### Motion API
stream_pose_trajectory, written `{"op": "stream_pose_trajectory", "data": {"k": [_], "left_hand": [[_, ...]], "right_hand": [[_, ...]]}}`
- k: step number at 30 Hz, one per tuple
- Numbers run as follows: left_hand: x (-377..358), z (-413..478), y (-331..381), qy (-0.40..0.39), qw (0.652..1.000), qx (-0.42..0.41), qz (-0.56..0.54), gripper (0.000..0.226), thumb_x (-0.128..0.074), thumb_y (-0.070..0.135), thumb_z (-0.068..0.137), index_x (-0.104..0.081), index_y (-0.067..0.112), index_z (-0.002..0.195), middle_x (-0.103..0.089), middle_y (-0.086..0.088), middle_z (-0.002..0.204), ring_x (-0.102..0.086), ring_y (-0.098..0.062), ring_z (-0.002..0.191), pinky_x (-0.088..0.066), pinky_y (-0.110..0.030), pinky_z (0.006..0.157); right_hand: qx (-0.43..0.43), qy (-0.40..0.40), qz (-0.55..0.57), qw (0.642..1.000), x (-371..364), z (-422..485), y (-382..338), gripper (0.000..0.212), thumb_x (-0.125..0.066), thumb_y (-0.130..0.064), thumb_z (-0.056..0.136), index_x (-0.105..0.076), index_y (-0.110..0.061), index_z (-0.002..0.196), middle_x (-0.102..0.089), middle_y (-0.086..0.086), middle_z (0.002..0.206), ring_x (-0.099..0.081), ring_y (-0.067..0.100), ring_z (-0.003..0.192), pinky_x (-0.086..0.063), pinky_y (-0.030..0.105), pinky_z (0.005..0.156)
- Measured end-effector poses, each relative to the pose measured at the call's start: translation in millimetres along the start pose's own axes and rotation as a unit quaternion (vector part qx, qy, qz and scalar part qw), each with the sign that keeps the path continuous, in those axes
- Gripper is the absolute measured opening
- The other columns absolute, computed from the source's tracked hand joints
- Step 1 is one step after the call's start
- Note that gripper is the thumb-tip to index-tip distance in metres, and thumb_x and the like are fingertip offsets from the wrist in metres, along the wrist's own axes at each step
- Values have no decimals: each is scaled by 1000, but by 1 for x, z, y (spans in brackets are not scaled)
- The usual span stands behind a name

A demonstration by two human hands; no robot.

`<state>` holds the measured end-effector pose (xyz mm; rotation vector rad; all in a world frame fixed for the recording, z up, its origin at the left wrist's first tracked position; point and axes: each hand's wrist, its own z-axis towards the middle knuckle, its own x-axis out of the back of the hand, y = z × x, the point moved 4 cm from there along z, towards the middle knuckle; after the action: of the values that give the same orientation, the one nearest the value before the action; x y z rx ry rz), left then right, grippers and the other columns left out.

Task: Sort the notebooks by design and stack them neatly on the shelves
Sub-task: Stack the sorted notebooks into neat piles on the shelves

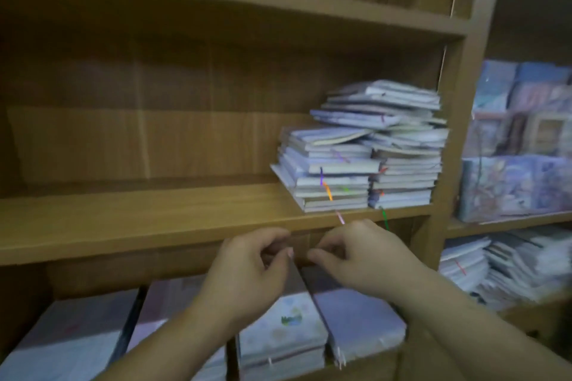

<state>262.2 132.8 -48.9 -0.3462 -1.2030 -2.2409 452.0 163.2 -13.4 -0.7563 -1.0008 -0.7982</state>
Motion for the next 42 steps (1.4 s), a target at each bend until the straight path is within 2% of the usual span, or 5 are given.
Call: {"op": "stream_pose_trajectory", "data": {"k": [7,17,24,34,42], "left_hand": [[35,105,61,56,996,20,-60,15,-67,24,94,-75,17,84,-69,12,63,-66,-10,67,-61,-42,76],[15,193,69,72,992,103,-18,38,-66,35,96,-68,6,71,-62,-3,57,-58,-22,60,-52,-34,64],[-40,237,140,-87,948,197,-235,43,-64,48,96,-65,7,112,-68,-17,110,-72,-31,90,-64,-38,75],[-48,260,157,-40,979,174,-95,65,-64,74,81,-67,12,101,-72,-6,90,-71,-24,82,-52,-28,61],[-64,264,179,-127,924,260,-249,30,-71,36,95,-68,6,96,-71,-12,67,-69,-23,55,-60,-27,50]], "right_hand": [[64,312,37,947,139,36,34,24,-56,-44,96,-74,-30,88,-64,-11,73,-61,8,72,-53,39,65],[69,417,-110,900,171,73,70,36,-74,-34,86,-64,-17,116,-48,2,110,-50,22,99,-44,30,69],[-32,229,-22,973,174,105,117,50,-47,-52,101,-54,-27,143,-57,-2,139,-49,19,131,-45,40,105],[-52,192,41,979,185,101,153,45,-41,-59,100,-46,-49,143,-31,-4,150,-24,18,142,-28,35,111],[-36,109,31,993,185,104,154,53,-30,-60,102,-36,-45,152,-35,-3,158,-34,14,143,-31,30,112]]}}
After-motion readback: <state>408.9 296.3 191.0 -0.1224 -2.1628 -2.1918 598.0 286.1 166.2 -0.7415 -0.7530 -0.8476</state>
